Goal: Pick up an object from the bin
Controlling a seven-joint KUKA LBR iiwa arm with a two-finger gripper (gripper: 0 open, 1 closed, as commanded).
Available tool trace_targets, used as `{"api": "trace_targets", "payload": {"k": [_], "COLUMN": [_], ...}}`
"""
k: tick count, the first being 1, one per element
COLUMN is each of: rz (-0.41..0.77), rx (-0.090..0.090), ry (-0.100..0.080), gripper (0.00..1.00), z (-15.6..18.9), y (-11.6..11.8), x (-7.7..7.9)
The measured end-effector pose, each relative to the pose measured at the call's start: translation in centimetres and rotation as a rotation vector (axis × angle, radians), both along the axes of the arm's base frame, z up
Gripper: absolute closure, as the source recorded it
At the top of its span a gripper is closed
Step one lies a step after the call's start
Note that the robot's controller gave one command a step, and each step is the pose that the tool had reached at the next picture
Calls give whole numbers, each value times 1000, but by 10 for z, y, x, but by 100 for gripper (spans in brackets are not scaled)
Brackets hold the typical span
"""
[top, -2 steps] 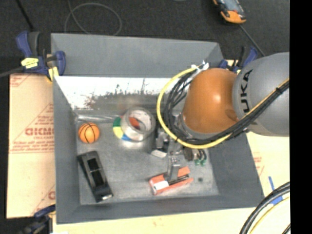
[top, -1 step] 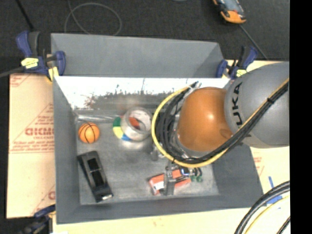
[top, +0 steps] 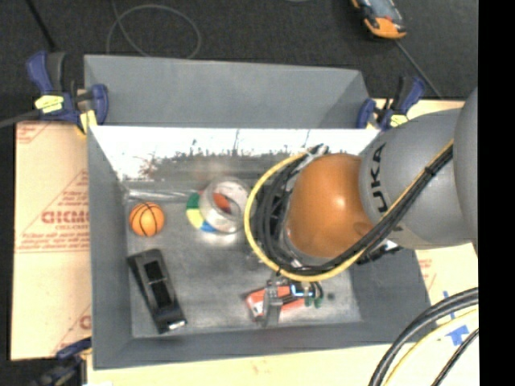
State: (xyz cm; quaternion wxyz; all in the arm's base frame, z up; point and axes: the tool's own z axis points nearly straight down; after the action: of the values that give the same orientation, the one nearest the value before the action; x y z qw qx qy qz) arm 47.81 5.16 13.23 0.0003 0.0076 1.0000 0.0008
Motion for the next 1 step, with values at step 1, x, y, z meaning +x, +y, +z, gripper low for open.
{"api": "trace_targets", "payload": {"k": [1], "rz": [4], "rx": [-2], "ry": [0], "gripper": [100], "z": [-37], "y": [-44], "x": [-6]}}
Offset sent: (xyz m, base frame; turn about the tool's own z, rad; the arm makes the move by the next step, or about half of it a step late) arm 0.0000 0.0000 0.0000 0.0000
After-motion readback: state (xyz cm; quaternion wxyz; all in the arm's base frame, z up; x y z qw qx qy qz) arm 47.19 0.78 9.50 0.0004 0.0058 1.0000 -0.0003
